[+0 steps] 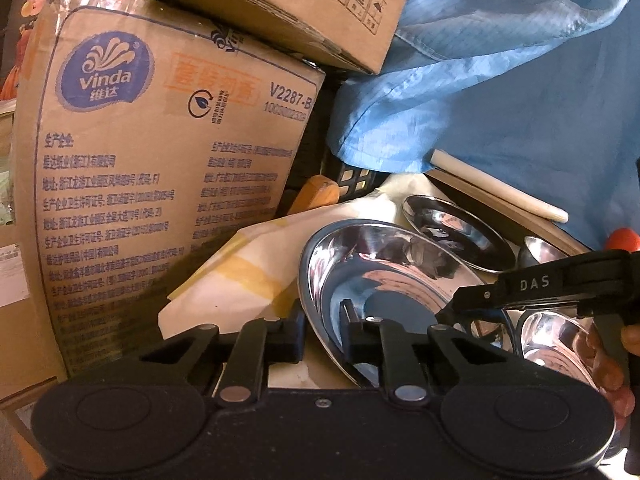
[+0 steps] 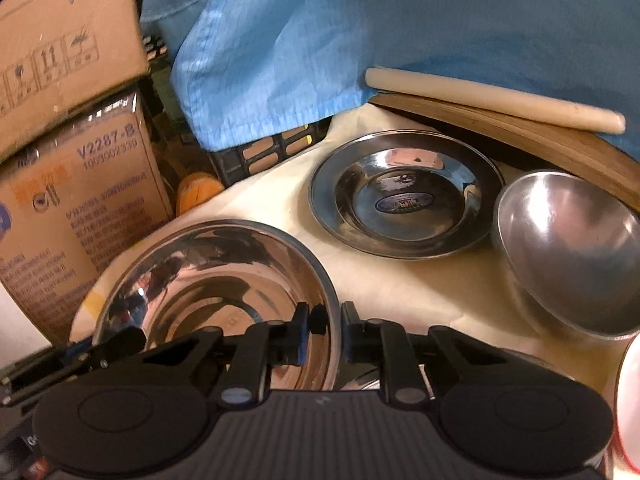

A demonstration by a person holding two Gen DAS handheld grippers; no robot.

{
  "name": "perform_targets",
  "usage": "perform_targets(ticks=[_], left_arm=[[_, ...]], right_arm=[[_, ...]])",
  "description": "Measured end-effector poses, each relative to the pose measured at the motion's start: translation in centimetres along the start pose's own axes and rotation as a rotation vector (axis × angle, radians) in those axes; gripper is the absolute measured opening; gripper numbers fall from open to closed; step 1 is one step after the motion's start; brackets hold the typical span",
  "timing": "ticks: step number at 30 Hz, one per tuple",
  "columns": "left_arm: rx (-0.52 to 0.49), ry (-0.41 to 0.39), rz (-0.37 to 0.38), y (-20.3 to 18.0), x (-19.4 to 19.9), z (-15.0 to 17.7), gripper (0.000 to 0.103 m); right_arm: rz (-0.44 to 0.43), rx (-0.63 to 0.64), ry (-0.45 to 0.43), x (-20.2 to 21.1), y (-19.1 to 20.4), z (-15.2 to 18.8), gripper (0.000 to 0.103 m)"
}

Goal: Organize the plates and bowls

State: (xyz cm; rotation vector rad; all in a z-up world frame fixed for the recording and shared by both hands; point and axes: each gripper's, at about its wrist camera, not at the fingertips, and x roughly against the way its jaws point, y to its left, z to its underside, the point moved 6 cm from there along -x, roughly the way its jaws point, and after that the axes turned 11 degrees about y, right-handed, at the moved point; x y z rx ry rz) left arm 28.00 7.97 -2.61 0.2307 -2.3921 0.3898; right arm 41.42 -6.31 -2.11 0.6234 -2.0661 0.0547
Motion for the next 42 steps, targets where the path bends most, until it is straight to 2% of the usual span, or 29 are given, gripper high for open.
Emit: perform_targets(ticks=[10,19,26,30,42], left_arm=[[0.042,-0.033,-0.022,0.4,1.3,-0.5,0.015],[0.007,-0.063,0.072,-3.2,2.5,-1.1,0.015],[-0.056,-0.042,0.166,-7.4,2.4,-0.8,0.015],[-0.097,-0.027,0.196,-9.4,2.4,-0.3,0.015],[-0.165,0.028,0.189,-11.0,1.6,1.4,0.015]], right_arm=[[-0.021,-0.030,-0.083,2.6,0.9,0.4,0.013],[-0.007,-0.127,-0.181,7.7,-1.9,3.0,0.012],[0.035,-0.217,-0.262,11.5,-5.7,5.4,0.012],[0.051,-0.271,-0.295,12.8,-7.7,7.2,0.012],[0.072,-0.355,-0.315,13.5,-9.6,10.8,0.013]])
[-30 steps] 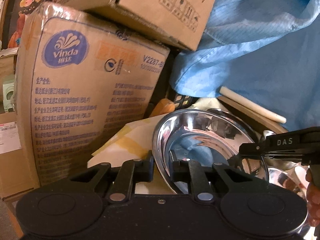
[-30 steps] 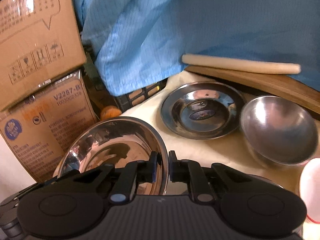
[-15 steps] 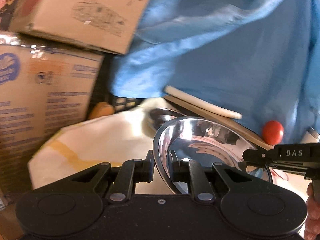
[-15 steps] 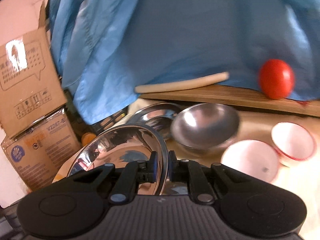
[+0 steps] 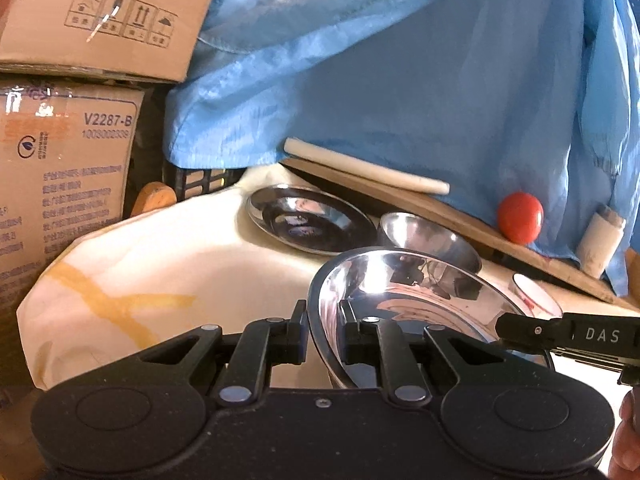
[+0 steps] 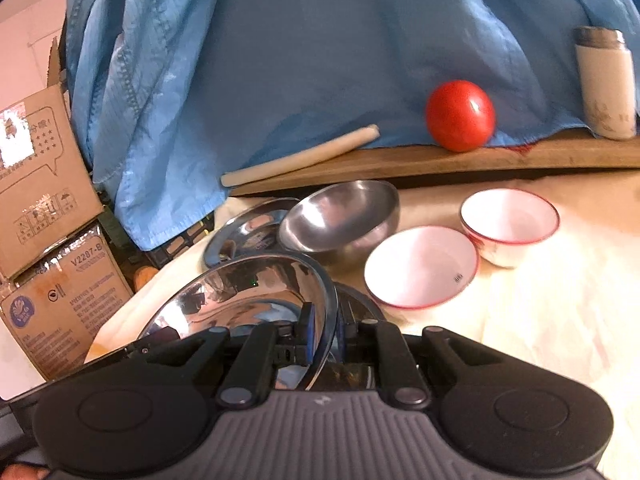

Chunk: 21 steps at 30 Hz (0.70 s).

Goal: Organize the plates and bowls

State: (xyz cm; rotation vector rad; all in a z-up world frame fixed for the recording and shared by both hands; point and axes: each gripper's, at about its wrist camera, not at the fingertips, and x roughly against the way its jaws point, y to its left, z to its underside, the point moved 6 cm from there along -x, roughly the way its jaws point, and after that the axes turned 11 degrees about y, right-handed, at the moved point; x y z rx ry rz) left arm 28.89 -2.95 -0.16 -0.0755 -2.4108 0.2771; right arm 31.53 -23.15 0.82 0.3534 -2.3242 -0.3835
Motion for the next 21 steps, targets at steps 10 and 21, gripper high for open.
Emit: perform_targets(ticks=[10,21], left_arm=[[-0.074,0.037,-0.033,-0.6,-1.1,0.5,0.015],[-0.152,0.049,-0.072,-1.5,-2.4,0.8,0.018]], right_arm=[[0.068,-0.013,0.023,-0.5,-0.5,2.1,0.014],[0.142,0.030,0.004,-0.3,0.2,2.3,0.015]])
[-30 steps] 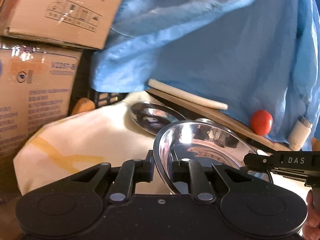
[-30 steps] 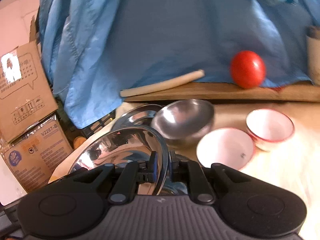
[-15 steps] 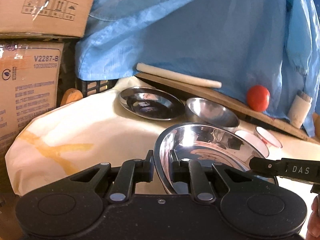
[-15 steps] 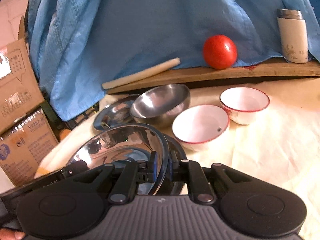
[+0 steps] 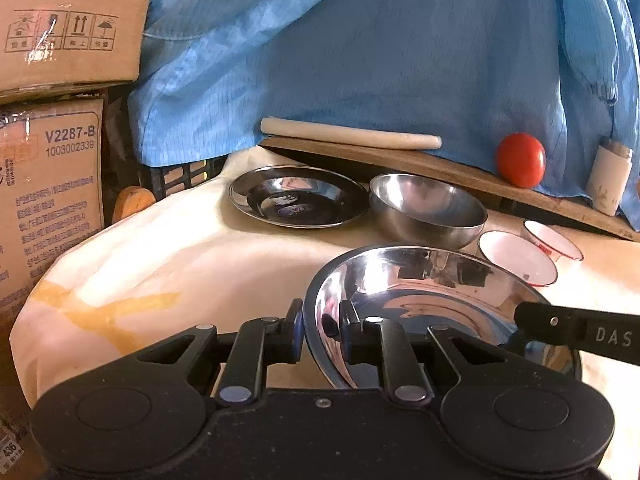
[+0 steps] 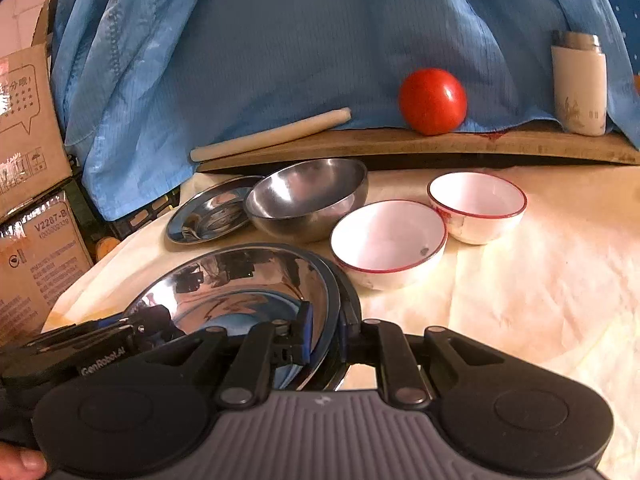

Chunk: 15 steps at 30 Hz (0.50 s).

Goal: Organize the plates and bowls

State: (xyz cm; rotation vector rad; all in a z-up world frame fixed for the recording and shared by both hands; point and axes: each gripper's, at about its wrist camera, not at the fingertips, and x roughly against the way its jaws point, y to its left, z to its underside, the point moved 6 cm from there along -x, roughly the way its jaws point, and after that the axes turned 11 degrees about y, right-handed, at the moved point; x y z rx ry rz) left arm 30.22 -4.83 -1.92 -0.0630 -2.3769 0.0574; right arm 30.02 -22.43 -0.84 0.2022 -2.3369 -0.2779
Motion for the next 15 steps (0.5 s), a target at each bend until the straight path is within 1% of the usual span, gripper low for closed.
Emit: perform_targets(ticks=[6,11,12,13,15], left_arm=[[-0.028,-0.004,-0.021,-0.3,-0.4,-0.1,0.020],[-0.032,-0.003,-0.016,-0.3,-0.5,-0.1,0.022],[-0.031,0.000,-0.011,-0.3,-0.6,-0.1,0.022],[-0.030,0.011,0.000,-0.3,-0.7,0.0,0.022],[-0.030,0.030,0.025,-0.5,-0.9,0.1,0.022]], right_arm=[[0.025,0.026,-0.008,0.0,0.3,-0.1,0.015],[0.056,0.057,-0.015,0.0,0.8,0.0,0.016],[0.064,0.051,-0.025,0.1,0.9,-0.1,0.017],[0.078,0.062,-0.027,0.1,1.0,-0.1,0.021],[0.114,0.083,-0.032,0.1,1.2,-0.1,0.026]])
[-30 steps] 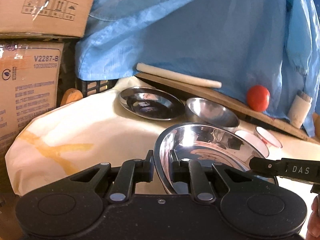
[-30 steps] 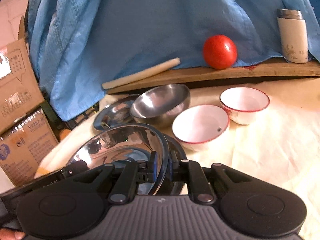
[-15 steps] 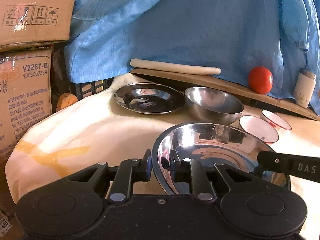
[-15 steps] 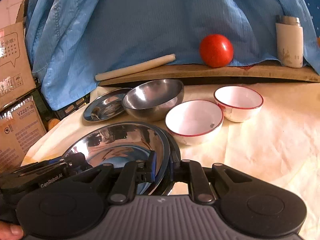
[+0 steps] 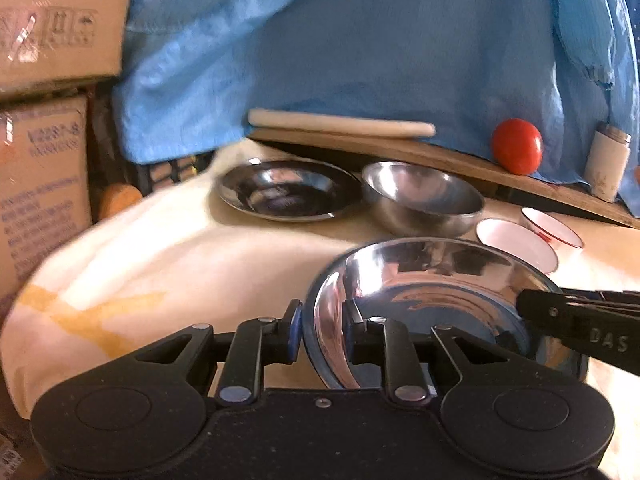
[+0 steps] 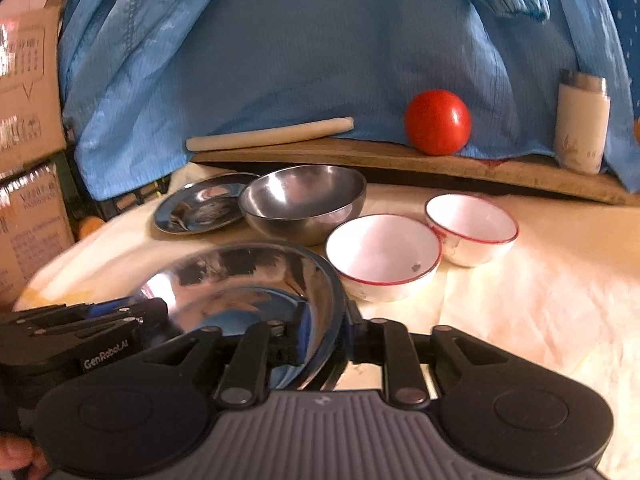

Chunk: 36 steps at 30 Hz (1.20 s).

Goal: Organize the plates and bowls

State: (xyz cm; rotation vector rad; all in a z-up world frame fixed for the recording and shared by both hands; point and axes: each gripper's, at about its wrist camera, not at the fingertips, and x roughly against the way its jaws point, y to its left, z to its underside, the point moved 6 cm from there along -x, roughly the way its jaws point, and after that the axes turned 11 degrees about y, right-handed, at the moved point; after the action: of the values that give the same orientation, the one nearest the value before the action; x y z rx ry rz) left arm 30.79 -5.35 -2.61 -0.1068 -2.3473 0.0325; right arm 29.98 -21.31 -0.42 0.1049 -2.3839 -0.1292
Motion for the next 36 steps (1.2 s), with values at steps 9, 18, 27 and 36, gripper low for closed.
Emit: perform_targets(ticks=[9,18,27,36], left_arm=[[0.025,0.001,-0.003,0.7,0.0,-0.2,0.032],[0.085,-0.023,-0.020,2.5,0.4,-0.8,0.074],[0.198,-0.060,-0.048,6.1,0.2,-2.8,0.102],[0.419,-0.054,-0.035,10.4,-1.8,-5.3,0.102]], right_arm=[[-0.003,-0.001,0.012,-0.4,-0.4,0.3,0.031],[-0.003,-0.005,0.002,-0.2,-0.4,0.2,0.063],[-0.009,0.007,-0.060,0.6,-0.3,-1.3,0.096],[-0.092,0.111,-0.108,-0.3,1.0,-5.7,0.100]])
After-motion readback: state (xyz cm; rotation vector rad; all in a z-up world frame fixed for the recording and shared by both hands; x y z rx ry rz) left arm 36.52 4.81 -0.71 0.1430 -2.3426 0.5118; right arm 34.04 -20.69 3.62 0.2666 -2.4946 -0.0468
